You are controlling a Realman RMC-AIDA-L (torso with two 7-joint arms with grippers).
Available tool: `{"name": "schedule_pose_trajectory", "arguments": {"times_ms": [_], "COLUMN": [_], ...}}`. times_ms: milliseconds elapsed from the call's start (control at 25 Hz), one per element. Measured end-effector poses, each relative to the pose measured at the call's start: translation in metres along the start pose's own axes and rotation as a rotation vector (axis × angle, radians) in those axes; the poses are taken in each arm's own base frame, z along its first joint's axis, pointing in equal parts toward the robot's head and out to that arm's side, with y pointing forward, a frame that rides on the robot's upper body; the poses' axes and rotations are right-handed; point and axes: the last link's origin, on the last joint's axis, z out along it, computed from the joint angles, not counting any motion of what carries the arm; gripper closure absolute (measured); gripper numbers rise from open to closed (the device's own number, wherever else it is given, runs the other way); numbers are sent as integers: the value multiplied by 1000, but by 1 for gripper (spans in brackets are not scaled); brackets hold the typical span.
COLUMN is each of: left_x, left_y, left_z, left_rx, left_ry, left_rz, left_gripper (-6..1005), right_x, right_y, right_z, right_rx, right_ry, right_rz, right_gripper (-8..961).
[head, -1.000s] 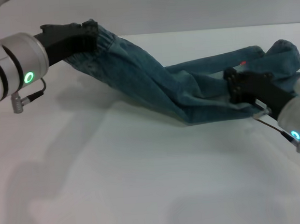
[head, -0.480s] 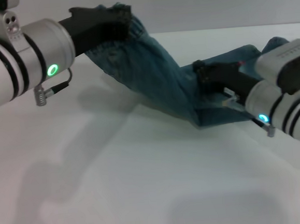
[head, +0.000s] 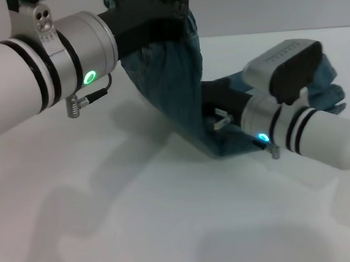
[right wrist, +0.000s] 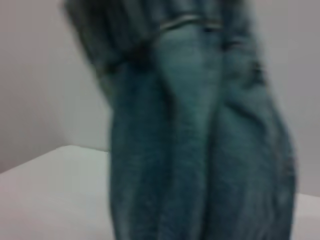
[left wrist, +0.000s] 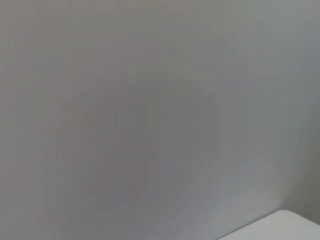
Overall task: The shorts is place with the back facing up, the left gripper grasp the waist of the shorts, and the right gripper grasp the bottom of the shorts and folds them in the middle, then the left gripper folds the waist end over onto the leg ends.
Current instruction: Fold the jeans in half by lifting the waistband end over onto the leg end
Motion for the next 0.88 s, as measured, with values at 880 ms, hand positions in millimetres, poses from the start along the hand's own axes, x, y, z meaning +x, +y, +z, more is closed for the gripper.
{"name": "schedule_pose_trajectory", "arguments": {"times_ms": [880], "left_x": [5], "left_y": [11], "left_z": [2], "left_rx": [-30], "left_ry": [33], "left_rz": [27], "left_gripper": [971], "right_x": [14], "right_y": [-36], "right_z": [-49], "right_rx": [182], "right_ry": [-70], "right_rz": [138], "right_gripper": [953]}}
